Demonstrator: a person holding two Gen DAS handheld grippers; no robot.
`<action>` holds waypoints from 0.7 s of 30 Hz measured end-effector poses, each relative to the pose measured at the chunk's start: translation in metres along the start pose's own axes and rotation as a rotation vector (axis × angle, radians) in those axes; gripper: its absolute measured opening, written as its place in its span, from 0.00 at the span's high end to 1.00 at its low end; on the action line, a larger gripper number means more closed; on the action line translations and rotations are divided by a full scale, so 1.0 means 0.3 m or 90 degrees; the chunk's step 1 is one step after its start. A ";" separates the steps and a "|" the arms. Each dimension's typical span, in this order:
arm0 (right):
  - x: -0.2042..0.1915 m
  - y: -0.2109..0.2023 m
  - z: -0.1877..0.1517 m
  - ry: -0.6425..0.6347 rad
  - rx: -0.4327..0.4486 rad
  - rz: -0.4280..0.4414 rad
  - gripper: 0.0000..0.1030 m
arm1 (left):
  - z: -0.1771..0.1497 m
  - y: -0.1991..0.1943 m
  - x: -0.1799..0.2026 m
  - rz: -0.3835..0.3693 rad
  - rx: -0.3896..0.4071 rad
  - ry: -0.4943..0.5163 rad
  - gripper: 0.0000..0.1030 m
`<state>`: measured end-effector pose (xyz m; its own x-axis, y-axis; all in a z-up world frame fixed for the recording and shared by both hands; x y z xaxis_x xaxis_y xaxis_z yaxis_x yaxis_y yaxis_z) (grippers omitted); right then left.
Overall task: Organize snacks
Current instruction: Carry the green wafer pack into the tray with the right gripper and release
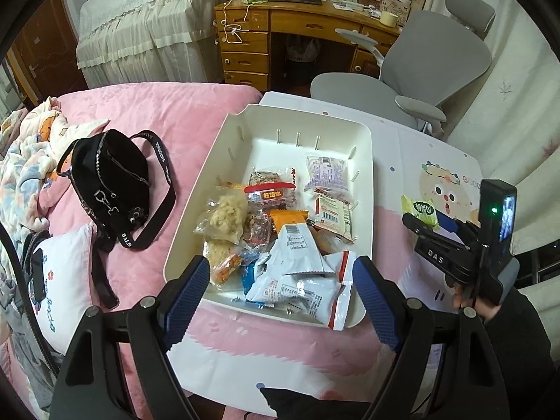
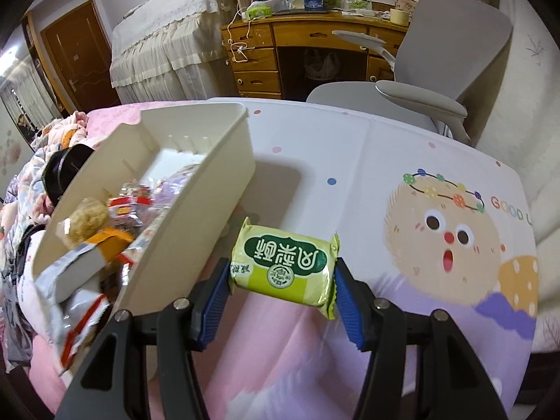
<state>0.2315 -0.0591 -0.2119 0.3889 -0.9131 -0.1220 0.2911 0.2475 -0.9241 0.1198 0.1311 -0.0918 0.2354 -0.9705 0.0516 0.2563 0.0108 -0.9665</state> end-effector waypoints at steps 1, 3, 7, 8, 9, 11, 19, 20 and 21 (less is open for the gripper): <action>-0.007 -0.013 -0.006 0.000 0.002 0.003 0.45 | -0.003 -0.003 -0.003 0.000 0.001 0.001 0.20; -0.034 -0.043 -0.014 -0.002 0.011 0.007 0.45 | -0.010 -0.012 -0.017 0.000 0.003 0.002 0.19; -0.082 -0.094 -0.023 -0.008 0.024 0.015 0.45 | -0.017 -0.027 -0.042 -0.012 0.006 0.007 0.19; -0.099 -0.108 -0.025 -0.008 0.027 0.017 0.45 | -0.018 -0.033 -0.046 -0.014 0.009 0.010 0.19; -0.114 -0.121 -0.025 -0.007 0.031 0.018 0.45 | -0.017 -0.040 -0.052 -0.017 0.015 0.016 0.19; -0.145 -0.146 -0.025 -0.002 0.036 0.029 0.45 | -0.014 -0.053 -0.065 -0.022 0.027 0.025 0.18; -0.307 -0.234 -0.008 0.010 0.072 0.051 0.45 | -0.010 -0.106 -0.148 -0.052 0.059 0.052 0.17; -0.325 -0.241 -0.006 0.009 0.077 0.049 0.45 | -0.011 -0.112 -0.165 -0.054 0.062 0.054 0.17; -0.342 -0.247 -0.002 0.008 0.083 0.046 0.45 | -0.013 -0.118 -0.182 -0.056 0.064 0.056 0.17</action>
Point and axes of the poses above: each gripper's, at about its wrist camera, not at the fingertips, and y roughly the way its jaws point, x to its right, z to its top, the point moved 2 cm from there along y, roughly the way its jaws point, and after that the axes turned 11 degrees about -x, right-handed, at the moved point
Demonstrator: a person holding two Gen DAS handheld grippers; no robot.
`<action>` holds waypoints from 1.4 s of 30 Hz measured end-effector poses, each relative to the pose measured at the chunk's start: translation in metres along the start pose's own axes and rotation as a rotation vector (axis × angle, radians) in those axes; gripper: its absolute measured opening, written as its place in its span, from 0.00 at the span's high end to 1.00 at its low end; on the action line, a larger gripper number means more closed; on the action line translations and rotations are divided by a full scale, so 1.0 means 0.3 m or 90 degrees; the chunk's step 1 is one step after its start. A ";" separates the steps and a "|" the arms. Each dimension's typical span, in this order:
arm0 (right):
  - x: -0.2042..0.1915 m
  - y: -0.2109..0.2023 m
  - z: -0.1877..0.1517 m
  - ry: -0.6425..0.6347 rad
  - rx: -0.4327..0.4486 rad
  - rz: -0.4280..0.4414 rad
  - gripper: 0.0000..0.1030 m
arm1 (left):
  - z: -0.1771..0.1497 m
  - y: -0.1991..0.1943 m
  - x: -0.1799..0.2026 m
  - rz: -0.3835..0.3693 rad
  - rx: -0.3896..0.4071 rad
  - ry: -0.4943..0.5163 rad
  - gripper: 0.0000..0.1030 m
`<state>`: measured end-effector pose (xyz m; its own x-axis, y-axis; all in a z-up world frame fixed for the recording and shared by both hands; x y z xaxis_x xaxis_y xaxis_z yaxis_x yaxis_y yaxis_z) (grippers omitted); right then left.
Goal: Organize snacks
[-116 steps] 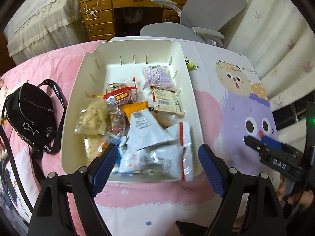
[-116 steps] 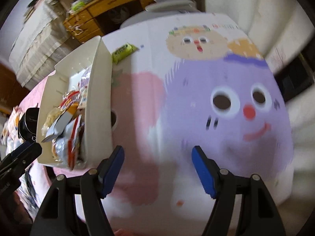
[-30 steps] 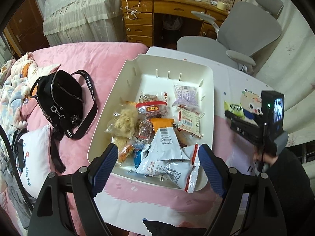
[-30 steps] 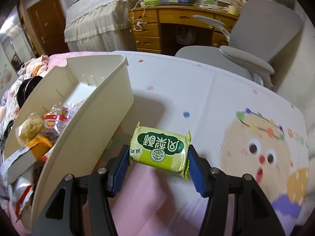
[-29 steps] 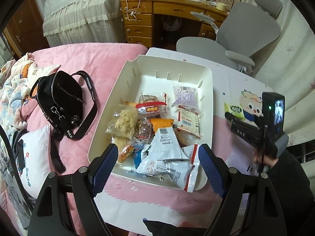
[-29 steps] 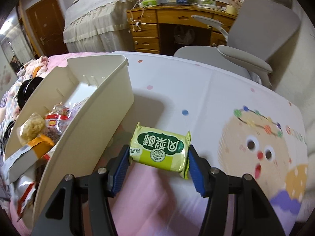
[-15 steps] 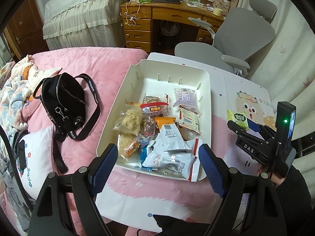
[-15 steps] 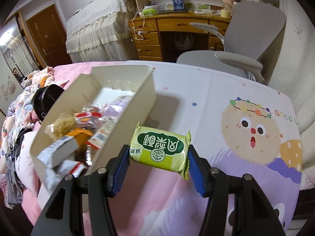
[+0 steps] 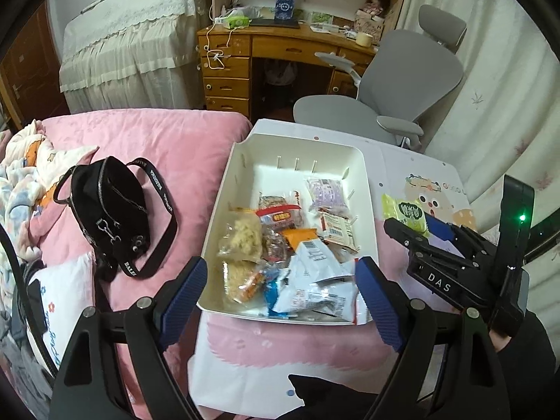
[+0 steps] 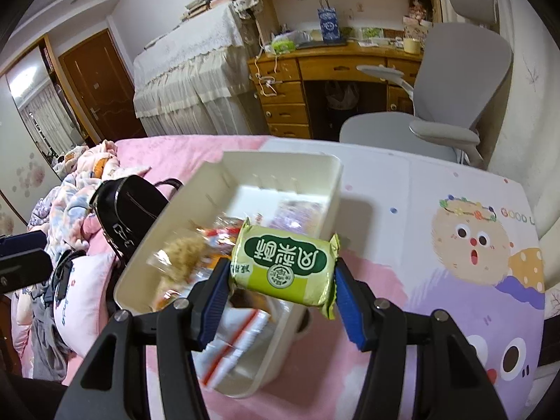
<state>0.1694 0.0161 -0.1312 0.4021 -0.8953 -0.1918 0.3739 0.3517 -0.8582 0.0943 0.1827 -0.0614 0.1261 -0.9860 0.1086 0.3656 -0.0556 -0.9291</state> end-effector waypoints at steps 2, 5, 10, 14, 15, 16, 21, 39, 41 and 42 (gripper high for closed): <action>-0.039 -0.011 0.010 0.001 0.014 -0.005 0.43 | -0.005 -0.015 -0.037 -0.004 0.006 0.004 0.17; -0.081 -0.017 0.021 0.014 0.026 -0.002 0.41 | -0.007 -0.032 -0.086 -0.011 0.013 0.011 0.17; -0.135 -0.008 0.001 0.039 0.018 -0.019 0.27 | -0.022 -0.055 -0.150 -0.025 0.028 0.018 0.14; -0.166 -0.004 -0.058 0.055 0.001 -0.032 0.24 | -0.046 -0.046 -0.169 -0.043 0.029 0.027 0.14; -0.170 -0.004 -0.077 0.059 -0.004 -0.036 0.22 | -0.053 -0.041 -0.168 -0.047 0.029 0.029 0.14; -0.174 -0.007 -0.105 0.067 -0.011 -0.041 0.20 | -0.061 -0.035 -0.165 -0.051 0.027 0.033 0.14; -0.173 -0.035 -0.239 0.102 -0.049 -0.053 0.11 | -0.121 0.005 -0.105 -0.090 0.006 0.066 0.14; 0.092 -0.514 -0.715 0.194 -0.084 -0.128 0.02 | -0.365 -0.053 0.346 -0.003 -0.014 0.081 0.13; 0.141 -0.587 -0.732 0.194 -0.078 -0.142 0.02 | -0.383 -0.092 0.395 0.005 -0.005 0.070 0.13; 0.165 -0.626 -0.739 0.196 -0.075 -0.147 0.02 | -0.389 -0.113 0.413 0.003 0.003 0.067 0.13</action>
Point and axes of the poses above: each gripper's, at about its wrist camera, not at the fingertips, and y roughly the way its jaws point, x to its right, z to its top, the point moved 2 cm from there along y, roughly the way its jaws point, and after that the axes turned 11 degrees about -x, right-handed, at the moved point
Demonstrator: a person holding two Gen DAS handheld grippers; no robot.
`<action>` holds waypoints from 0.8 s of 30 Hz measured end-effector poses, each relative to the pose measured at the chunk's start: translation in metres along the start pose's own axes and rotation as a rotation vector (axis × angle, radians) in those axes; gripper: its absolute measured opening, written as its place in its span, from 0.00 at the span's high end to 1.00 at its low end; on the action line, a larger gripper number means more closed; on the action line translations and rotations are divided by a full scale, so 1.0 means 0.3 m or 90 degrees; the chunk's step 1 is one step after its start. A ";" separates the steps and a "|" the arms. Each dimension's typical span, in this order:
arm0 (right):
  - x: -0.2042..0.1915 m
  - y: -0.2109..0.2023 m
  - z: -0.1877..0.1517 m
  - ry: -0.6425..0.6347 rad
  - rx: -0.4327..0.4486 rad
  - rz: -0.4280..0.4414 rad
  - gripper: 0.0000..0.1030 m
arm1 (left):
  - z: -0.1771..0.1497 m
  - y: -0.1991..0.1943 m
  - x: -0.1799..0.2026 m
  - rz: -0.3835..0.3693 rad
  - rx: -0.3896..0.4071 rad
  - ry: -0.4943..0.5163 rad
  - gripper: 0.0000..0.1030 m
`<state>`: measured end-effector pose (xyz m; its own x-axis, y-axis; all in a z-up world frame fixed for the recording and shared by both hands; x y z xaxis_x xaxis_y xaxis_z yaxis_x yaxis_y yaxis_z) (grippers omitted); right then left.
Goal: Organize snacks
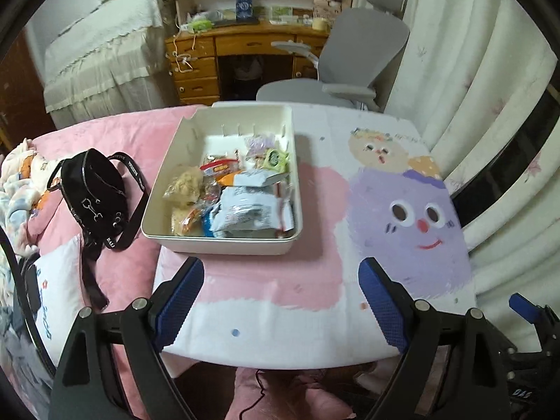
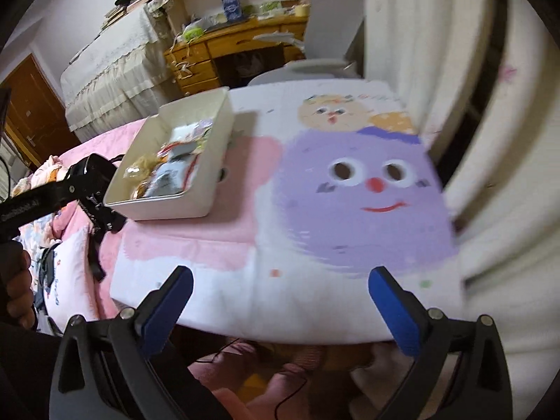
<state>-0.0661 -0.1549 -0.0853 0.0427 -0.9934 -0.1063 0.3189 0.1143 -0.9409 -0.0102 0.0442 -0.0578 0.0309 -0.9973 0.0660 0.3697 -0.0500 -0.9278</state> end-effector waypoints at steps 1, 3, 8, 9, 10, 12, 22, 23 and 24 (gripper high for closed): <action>0.031 -0.030 0.000 0.002 0.000 0.001 0.02 | -0.007 -0.025 0.020 -0.001 0.009 0.000 0.13; 0.071 -0.078 -0.001 0.000 -0.007 -0.011 0.02 | -0.015 -0.076 0.053 0.000 0.024 0.003 0.13; 0.108 -0.172 0.001 0.017 -0.008 -0.007 0.02 | -0.034 -0.177 0.099 -0.007 0.047 -0.005 0.13; 0.104 -0.181 -0.001 0.023 -0.012 0.003 0.02 | -0.040 -0.191 0.104 -0.004 0.050 -0.005 0.13; 0.098 -0.189 -0.004 0.025 -0.014 0.014 0.02 | -0.050 -0.206 0.111 0.001 0.054 -0.002 0.13; 0.076 -0.205 -0.018 0.013 -0.014 0.024 0.02 | -0.076 -0.227 0.138 0.012 0.058 0.020 0.13; -0.011 -0.241 -0.108 -0.036 -0.002 0.029 0.02 | -0.166 -0.234 0.221 0.058 0.058 0.038 0.13; -0.008 -0.240 -0.108 -0.036 0.000 0.027 0.02 | -0.170 -0.234 0.219 0.063 0.061 0.035 0.13; -0.009 -0.237 -0.107 -0.037 0.001 0.030 0.01 | -0.173 -0.233 0.218 0.068 0.062 0.032 0.13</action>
Point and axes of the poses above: each gripper's, at about its wrist camera, not at the fingertips, and y roughly the way its jaws point, x to its right, z to its top, the point moved 2 cm from there along y, roughly the way its jaws point, and after that the axes turned 11 degrees about -x, right-handed, at the moved point
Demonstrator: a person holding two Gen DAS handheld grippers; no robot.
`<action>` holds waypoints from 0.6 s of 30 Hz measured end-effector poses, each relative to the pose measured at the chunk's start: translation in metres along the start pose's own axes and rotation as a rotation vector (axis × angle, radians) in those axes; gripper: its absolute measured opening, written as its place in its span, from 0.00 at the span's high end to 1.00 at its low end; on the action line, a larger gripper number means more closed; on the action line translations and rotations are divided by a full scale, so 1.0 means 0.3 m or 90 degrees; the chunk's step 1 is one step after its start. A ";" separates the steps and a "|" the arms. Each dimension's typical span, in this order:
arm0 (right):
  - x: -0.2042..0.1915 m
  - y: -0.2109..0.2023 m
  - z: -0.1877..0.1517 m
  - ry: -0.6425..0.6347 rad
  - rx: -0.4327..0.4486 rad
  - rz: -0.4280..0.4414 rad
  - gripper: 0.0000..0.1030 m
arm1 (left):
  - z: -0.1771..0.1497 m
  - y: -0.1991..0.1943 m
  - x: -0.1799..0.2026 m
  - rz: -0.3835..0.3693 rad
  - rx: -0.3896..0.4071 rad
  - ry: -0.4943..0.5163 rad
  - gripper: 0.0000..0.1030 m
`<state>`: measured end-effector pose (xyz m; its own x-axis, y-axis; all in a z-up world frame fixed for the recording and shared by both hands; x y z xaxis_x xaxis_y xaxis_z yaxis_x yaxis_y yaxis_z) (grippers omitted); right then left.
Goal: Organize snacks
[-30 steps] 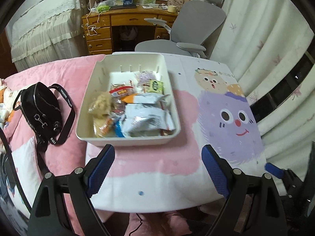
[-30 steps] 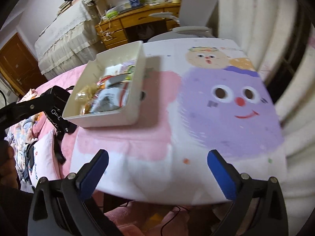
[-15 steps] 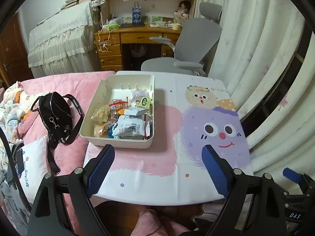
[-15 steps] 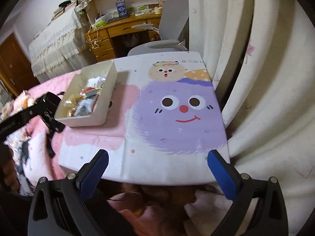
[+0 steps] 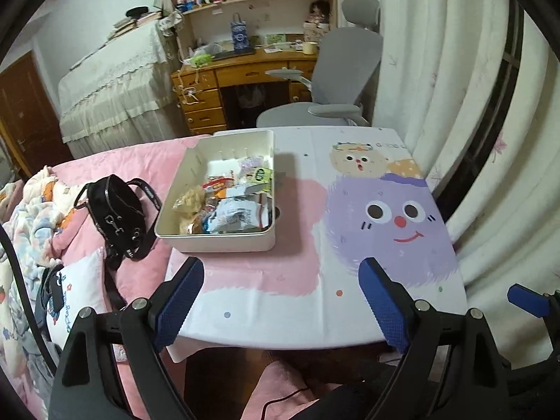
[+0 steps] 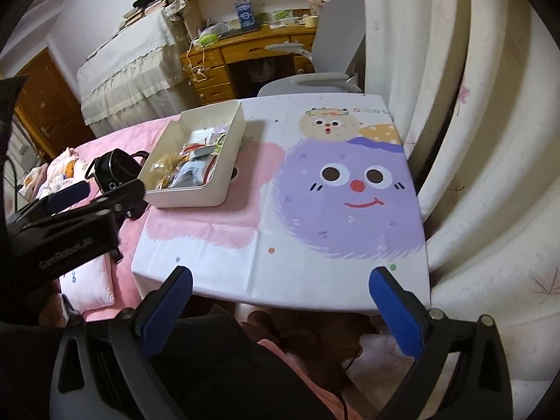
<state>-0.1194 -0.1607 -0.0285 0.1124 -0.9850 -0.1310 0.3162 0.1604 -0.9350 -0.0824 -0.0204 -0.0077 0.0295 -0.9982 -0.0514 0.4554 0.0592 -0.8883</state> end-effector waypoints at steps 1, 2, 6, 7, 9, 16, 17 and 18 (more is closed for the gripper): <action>-0.002 0.005 0.001 -0.001 -0.001 0.001 0.01 | -0.003 0.003 -0.001 0.002 -0.001 -0.003 0.13; -0.004 0.008 0.003 -0.004 -0.002 0.002 0.01 | -0.005 0.005 -0.003 0.003 -0.001 -0.008 0.13; -0.017 0.003 0.010 -0.017 0.004 -0.002 0.01 | -0.013 0.006 0.003 0.002 0.004 -0.019 0.13; -0.020 0.002 0.011 -0.020 0.005 -0.003 0.01 | -0.016 0.004 0.005 0.005 0.008 -0.019 0.13; -0.020 0.002 0.011 -0.019 0.006 -0.003 0.01 | -0.021 0.000 0.015 0.009 0.020 -0.015 0.13; 0.005 0.029 0.024 0.017 -0.007 -0.006 0.01 | -0.016 -0.010 0.030 0.019 0.035 -0.014 0.13; 0.005 0.029 0.025 0.018 -0.007 -0.007 0.01 | -0.017 -0.011 0.035 0.020 0.036 -0.014 0.13; 0.006 0.027 0.026 0.019 -0.004 -0.008 0.01 | -0.016 -0.011 0.036 0.021 0.036 -0.014 0.13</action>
<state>-0.1093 -0.1606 -0.0337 0.0807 -0.9883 -0.1292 0.3112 0.1481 -0.9387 -0.0877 -0.0314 -0.0076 0.0644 -0.9955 -0.0692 0.5037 0.0923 -0.8589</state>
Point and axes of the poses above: each gripper's, at about its wrist camera, not at the fingertips, and y roughly the way its jaws point, x to its right, z to its top, the point moved 2 cm from there along y, roughly the way its jaws point, and after that the axes turned 11 degrees about -x, right-handed, at the moved point
